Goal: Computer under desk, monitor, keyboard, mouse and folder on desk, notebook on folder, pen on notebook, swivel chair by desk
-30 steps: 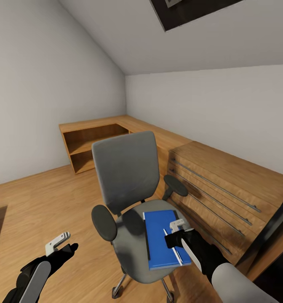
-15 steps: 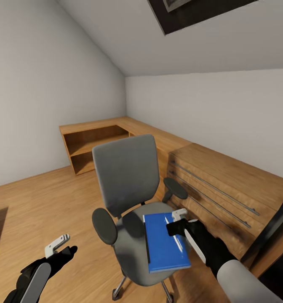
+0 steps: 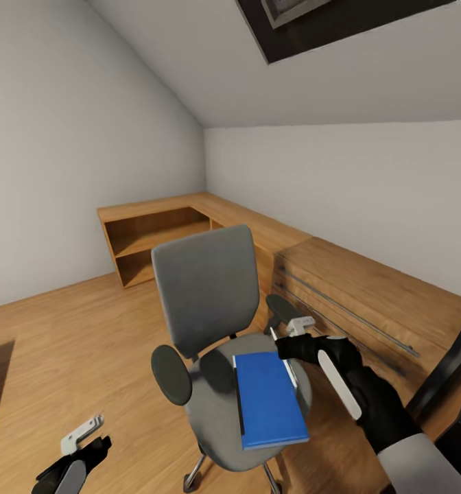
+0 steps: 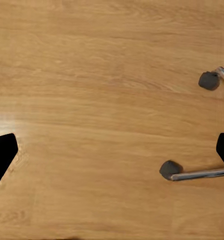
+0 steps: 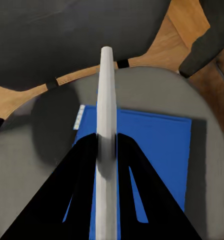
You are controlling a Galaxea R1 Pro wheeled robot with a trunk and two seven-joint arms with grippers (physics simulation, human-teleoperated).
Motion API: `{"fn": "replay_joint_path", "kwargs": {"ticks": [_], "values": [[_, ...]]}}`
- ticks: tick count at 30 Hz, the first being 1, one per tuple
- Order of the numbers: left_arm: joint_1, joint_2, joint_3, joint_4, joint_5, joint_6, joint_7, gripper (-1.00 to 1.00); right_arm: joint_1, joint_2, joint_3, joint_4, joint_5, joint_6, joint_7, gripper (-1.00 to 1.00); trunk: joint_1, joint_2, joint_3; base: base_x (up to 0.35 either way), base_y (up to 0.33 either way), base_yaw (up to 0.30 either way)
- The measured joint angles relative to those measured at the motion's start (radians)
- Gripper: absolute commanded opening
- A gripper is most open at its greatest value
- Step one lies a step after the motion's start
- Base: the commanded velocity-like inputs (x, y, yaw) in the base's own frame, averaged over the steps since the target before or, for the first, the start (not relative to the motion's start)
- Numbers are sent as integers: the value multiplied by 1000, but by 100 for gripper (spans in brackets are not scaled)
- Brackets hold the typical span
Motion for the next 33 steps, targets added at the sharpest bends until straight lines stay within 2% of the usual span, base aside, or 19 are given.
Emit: {"fn": "replay_joint_path", "kwargs": {"ticks": [3,8,10,16,17,20,23,25,30,33], "values": [[0,-3,-1,67,-31,-50,1,100,0,5,-30,-64,-4,40,-1,-100,-12,21,9,0,0,0],[0,-3,-1,142,-41,-84,1,100,1,9,-40,-132,-5,74,-3,-100,-31,56,25,0,0,0],[0,-3,-3,202,-43,-128,2,100,3,14,-44,-180,-7,91,-3,-100,-38,70,31,0,0,0],[0,-4,-6,238,-44,-149,3,100,24,20,-45,-195,-11,89,1,-100,-61,112,50,-36,0,0],[0,-3,-7,253,-42,-173,4,100,29,21,-48,-199,-62,87,1,-100,-65,119,53,-260,0,0],[0,-4,-7,266,-42,-210,3,100,30,18,-50,-201,-85,82,1,-100,-76,140,63,-295,0,0],[0,-5,-7,275,-42,-225,2,100,33,17,-51,-202,-91,78,1,-100,-88,161,72,-326,0,0],[0,-4,-9,288,-40,-236,2,100,64,16,-52,-221,-93,3,1,-100,-95,175,78,-339,0,0],[0,-3,-10,297,-40,-236,4,100,72,13,-56,-225,-92,-9,2,-100,-115,210,94,-162,0,0],[0,0,-10,387,-40,-241,3,100,77,11,-79,-223,-90,-22,-1,-100,-127,231,103,-5,0,-186]]}}
